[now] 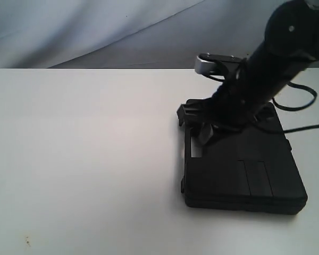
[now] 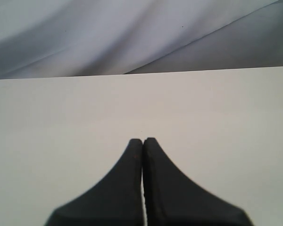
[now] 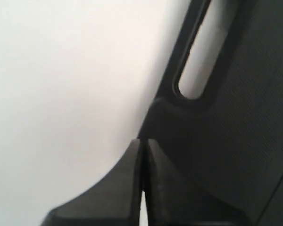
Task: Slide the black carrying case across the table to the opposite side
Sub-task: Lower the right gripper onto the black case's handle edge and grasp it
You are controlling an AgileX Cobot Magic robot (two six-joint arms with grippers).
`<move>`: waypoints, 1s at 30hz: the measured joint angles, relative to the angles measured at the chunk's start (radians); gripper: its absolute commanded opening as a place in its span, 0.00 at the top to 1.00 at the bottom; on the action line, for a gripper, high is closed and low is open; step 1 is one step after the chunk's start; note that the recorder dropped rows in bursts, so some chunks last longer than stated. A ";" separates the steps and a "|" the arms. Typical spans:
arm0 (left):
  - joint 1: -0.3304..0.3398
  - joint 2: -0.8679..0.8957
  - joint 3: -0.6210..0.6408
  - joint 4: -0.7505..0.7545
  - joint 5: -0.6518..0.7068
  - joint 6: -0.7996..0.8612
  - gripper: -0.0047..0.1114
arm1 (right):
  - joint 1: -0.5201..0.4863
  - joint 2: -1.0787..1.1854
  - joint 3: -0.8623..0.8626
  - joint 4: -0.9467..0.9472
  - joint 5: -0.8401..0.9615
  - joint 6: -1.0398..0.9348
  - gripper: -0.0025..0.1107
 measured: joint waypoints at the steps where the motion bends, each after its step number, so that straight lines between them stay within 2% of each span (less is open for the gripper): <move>1: 0.000 0.000 0.000 0.000 0.000 0.000 0.96 | 0.003 0.023 -0.040 -0.002 0.009 0.007 0.98; 10: 0.000 0.000 0.000 0.000 0.000 0.000 0.96 | 0.018 0.220 -0.288 -0.087 0.056 0.124 0.98; 16: 0.000 0.000 0.000 0.000 0.000 0.000 0.96 | 0.085 0.296 -0.319 -0.245 0.002 0.321 0.98; 20: 0.000 0.000 0.000 0.000 0.000 0.000 0.96 | 0.094 0.332 -0.320 -0.246 0.006 0.354 0.98; 23: 0.000 0.000 0.000 0.000 0.000 0.000 0.96 | 0.094 0.339 -0.320 -0.246 0.017 0.357 0.88; 27: 0.000 0.000 0.000 0.000 0.000 0.000 0.96 | 0.094 0.341 -0.321 -0.246 0.055 0.357 0.67; 30: 0.000 0.000 0.000 0.000 0.000 0.000 0.96 | 0.094 0.341 -0.321 -0.246 0.059 0.373 0.66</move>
